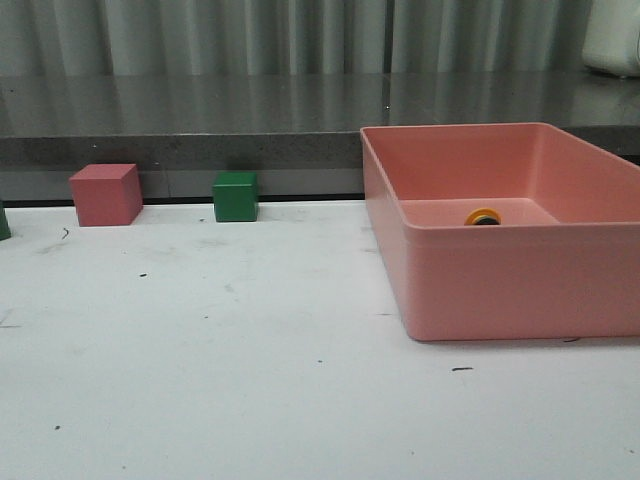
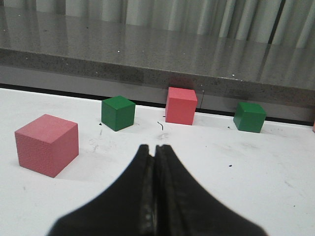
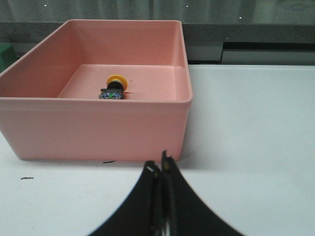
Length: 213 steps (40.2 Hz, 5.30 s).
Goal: Place and stand button with both arms
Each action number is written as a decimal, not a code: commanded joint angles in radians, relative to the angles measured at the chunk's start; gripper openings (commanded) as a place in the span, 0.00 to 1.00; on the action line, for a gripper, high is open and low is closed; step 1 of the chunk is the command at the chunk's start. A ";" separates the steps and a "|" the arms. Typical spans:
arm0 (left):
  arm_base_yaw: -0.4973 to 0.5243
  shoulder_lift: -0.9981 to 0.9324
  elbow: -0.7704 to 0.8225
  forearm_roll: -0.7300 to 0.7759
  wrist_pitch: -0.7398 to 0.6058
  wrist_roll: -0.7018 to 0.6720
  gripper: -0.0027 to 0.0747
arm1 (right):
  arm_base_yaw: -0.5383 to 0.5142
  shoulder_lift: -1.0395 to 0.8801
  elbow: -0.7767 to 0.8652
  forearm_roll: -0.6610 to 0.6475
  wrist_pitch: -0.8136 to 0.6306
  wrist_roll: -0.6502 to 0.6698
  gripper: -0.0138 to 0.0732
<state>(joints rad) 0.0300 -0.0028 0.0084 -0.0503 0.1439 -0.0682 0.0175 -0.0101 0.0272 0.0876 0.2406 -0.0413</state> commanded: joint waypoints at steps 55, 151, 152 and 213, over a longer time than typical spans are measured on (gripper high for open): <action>0.002 -0.023 0.013 -0.008 -0.358 -0.006 0.01 | -0.007 -0.019 -0.004 0.001 -0.219 -0.009 0.08; 0.002 0.516 -0.449 0.040 -0.097 -0.006 0.89 | 0.141 1.905 -1.505 0.064 0.433 0.173 0.90; 0.002 0.516 -0.449 0.040 -0.097 -0.006 0.89 | 0.141 1.916 -1.517 0.059 0.437 0.182 0.90; 0.002 0.516 -0.449 0.040 -0.097 -0.006 0.89 | 0.478 1.789 -1.736 0.271 0.498 0.133 0.45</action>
<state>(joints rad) 0.0300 0.5039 -0.4032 -0.0053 0.1326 -0.0682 0.4363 1.8125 -1.6680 0.2876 0.8109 0.1209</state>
